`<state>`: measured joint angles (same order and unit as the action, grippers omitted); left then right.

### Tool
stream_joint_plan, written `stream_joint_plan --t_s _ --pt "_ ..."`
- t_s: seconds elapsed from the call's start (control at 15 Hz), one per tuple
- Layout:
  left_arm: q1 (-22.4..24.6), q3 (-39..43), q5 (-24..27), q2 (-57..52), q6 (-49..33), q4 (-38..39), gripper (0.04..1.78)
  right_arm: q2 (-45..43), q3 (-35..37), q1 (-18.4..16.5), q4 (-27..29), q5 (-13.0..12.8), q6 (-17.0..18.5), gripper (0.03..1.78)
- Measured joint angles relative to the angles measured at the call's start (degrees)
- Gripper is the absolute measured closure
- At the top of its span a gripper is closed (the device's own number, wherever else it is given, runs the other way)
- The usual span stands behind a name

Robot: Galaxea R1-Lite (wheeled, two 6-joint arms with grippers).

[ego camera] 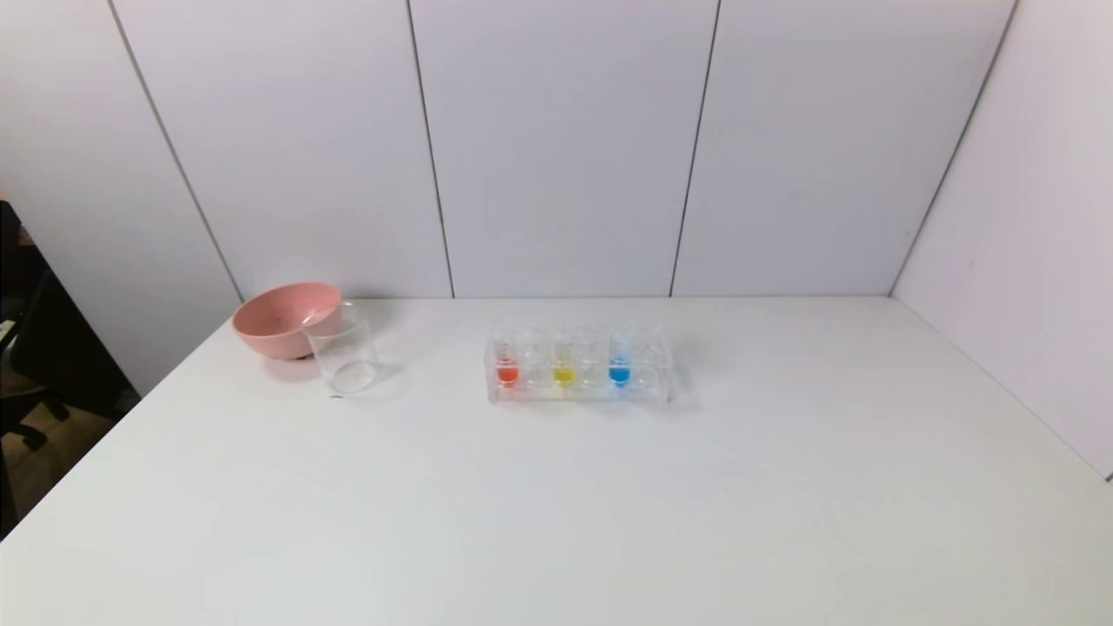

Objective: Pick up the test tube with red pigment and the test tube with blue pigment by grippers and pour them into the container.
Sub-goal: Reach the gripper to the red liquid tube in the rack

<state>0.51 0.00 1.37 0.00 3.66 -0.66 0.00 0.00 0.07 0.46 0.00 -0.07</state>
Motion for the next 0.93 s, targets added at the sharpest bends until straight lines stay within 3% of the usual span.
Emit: stream_joint_plan --t_s 0.6,0.93 --pt "-0.1 -3.4 -1.0 0.0 -1.7 -0.8 0.04 0.0 0.0 0.0 0.0 0.0 0.0 0.04" --pt "-0.1 -14.3 0.8 0.3 -1.5 -10.4 0.04 0.0 0.0 0.0 0.0 0.0 0.0 0.04"
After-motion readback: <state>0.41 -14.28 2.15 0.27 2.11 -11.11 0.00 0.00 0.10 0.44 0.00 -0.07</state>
